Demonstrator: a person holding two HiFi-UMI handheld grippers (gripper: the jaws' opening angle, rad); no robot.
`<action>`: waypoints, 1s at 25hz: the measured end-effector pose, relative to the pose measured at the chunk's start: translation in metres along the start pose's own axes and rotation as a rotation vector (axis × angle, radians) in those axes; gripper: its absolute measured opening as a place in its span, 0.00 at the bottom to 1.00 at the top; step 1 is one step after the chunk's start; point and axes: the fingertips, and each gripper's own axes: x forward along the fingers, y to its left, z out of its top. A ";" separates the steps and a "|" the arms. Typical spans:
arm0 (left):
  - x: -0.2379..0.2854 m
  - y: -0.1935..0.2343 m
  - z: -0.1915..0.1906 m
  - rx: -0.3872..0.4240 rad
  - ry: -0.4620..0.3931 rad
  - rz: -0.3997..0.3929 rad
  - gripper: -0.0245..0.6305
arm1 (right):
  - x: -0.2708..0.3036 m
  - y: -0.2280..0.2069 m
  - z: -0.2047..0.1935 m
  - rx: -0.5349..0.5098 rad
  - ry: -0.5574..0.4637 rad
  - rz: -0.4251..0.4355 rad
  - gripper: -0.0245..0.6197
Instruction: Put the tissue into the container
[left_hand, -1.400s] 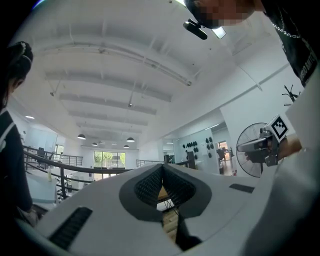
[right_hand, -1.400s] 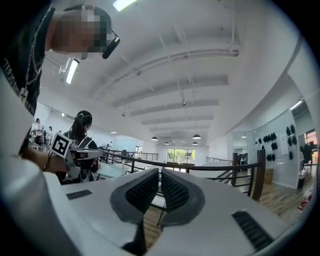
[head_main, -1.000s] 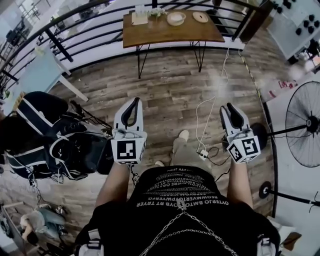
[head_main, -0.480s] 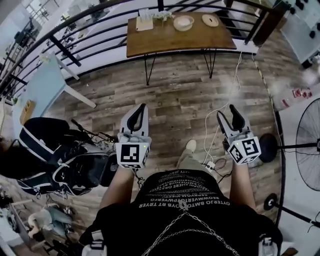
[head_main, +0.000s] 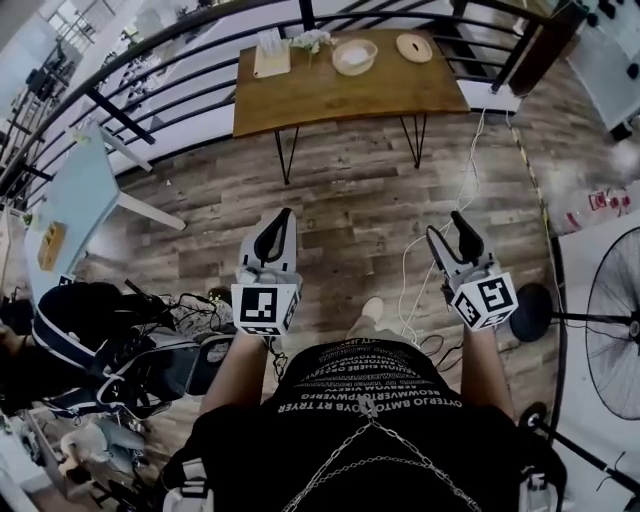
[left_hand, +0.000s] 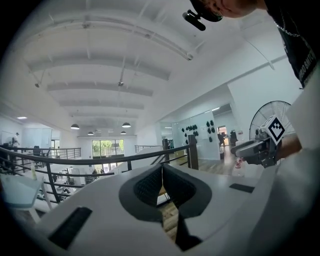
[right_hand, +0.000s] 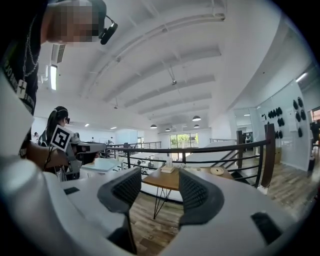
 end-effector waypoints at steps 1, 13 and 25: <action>0.010 -0.001 0.002 0.001 -0.001 0.004 0.08 | 0.004 -0.010 -0.001 0.000 0.005 0.002 0.38; 0.074 -0.008 0.021 -0.029 -0.023 0.069 0.08 | 0.039 -0.077 0.027 0.004 -0.031 0.069 0.36; 0.127 0.014 0.025 0.116 -0.035 0.121 0.08 | 0.100 -0.085 0.045 0.010 -0.059 0.113 0.35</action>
